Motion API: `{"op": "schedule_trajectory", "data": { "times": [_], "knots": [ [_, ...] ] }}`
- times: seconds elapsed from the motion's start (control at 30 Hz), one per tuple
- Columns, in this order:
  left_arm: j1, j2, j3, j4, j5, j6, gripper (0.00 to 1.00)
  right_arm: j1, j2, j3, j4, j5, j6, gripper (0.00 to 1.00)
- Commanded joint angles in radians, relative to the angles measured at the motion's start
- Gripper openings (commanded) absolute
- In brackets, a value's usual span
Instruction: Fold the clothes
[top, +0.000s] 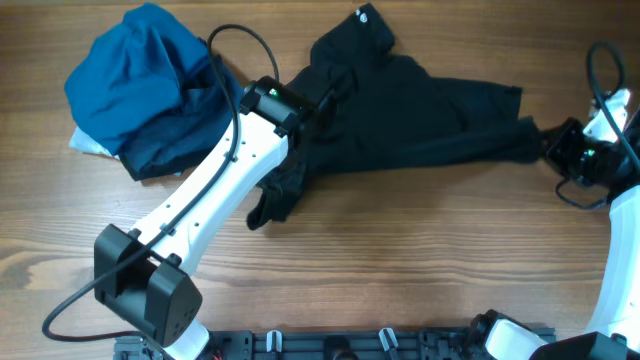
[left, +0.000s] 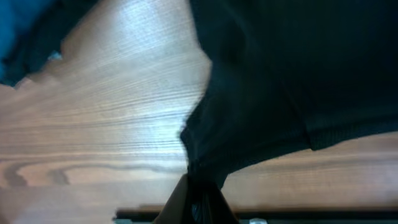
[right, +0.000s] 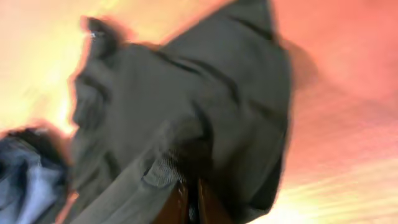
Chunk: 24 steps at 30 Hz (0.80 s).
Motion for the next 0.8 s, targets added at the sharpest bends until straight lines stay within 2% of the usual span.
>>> {"op": "schedule_trajectory", "data": {
  "times": [0.0,0.07,0.37,0.43,0.47,0.53,0.57,0.6,0.63,0.67,0.7,0.73,0.77],
  "knots": [
    [0.001,-0.021,0.006,-0.052,0.152,-0.016,0.04,-0.006,0.006,0.007,-0.091,0.375,0.077,0.04],
    [-0.004,-0.021,0.006,-0.07,0.206,-0.016,0.04,-0.006,0.006,0.007,-0.147,0.446,0.074,0.04],
    [-0.134,-0.021,0.005,-0.151,0.264,-0.016,0.07,-0.006,0.006,0.006,-0.277,0.451,0.048,0.04],
    [-0.161,-0.021,0.005,-0.156,0.267,-0.016,0.13,-0.006,0.006,0.006,-0.282,0.452,0.048,0.04],
    [-0.183,-0.021,0.005,-0.155,0.267,-0.015,0.19,-0.006,0.006,0.006,-0.287,0.454,0.048,0.04],
    [-0.21,-0.021,0.005,-0.156,0.267,0.011,0.45,-0.006,0.006,0.006,-0.287,0.454,0.048,0.04],
    [-0.217,-0.021,0.005,-0.156,0.262,0.017,0.52,-0.006,0.006,0.006,-0.287,0.454,0.048,0.04],
    [-0.22,-0.021,0.005,-0.156,0.254,0.038,0.53,-0.006,0.006,0.006,-0.283,0.454,0.048,0.05],
    [-0.219,-0.021,0.005,-0.156,0.227,0.037,0.53,-0.006,0.006,0.006,-0.283,0.454,0.049,0.09],
    [-0.213,-0.021,0.005,-0.156,0.198,0.037,0.54,-0.006,0.006,0.006,-0.283,0.453,0.05,0.27],
    [-0.203,-0.021,0.005,-0.155,0.168,0.037,0.55,-0.006,0.006,0.005,-0.277,0.449,0.051,0.51],
    [-0.186,-0.021,0.005,-0.149,0.13,0.036,0.61,-0.006,0.006,0.004,-0.27,0.449,0.053,0.61],
    [-0.167,-0.021,0.005,-0.135,0.109,0.032,0.68,-0.006,0.009,0.001,-0.257,0.449,0.059,0.66]
  ]
}}
